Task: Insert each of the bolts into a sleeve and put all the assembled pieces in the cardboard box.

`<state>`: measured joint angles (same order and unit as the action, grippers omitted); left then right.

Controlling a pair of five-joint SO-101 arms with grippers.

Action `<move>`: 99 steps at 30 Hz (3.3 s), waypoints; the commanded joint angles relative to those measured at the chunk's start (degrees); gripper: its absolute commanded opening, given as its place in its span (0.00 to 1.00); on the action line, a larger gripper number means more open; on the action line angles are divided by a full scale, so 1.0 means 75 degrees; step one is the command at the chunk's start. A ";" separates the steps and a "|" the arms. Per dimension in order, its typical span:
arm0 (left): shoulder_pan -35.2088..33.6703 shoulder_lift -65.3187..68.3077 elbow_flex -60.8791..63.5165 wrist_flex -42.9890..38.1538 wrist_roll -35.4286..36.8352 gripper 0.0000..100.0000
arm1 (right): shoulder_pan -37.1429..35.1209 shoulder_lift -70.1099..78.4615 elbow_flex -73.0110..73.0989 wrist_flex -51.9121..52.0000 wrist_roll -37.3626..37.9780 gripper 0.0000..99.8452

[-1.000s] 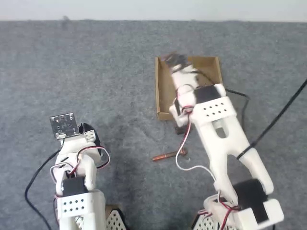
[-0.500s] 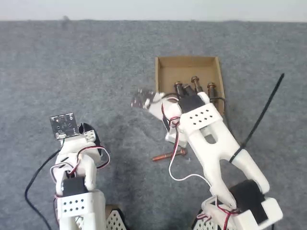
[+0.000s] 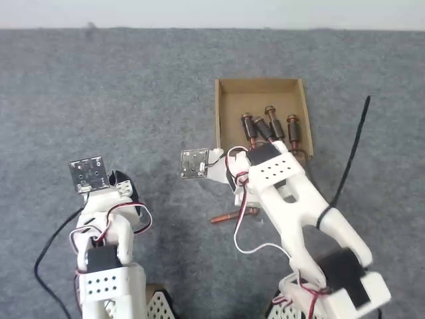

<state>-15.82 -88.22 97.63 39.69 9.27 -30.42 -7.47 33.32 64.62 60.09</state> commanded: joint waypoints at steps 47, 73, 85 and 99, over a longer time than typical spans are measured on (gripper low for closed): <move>0.0152 -0.0117 -0.0100 -0.0281 -0.0563 0.02 | 0.1307 0.2819 -0.4618 0.2385 -0.3247 0.01; 0.0141 -0.0117 -0.0100 -0.0270 -0.0563 0.02 | 0.6054 0.2831 -0.5673 0.3604 -0.6084 0.01; 0.0141 -0.0117 -0.0100 -0.0258 -0.0563 0.02 | 0.6781 0.1201 -0.2122 0.0264 -0.6588 0.01; 0.0164 -0.0059 -0.0545 0.0516 -0.0551 0.02 | 0.7848 0.0123 0.0774 -0.3100 -0.8393 0.01</move>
<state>-14.68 -88.22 97.63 39.34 5.58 26.11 -2.64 39.30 44.04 -1.45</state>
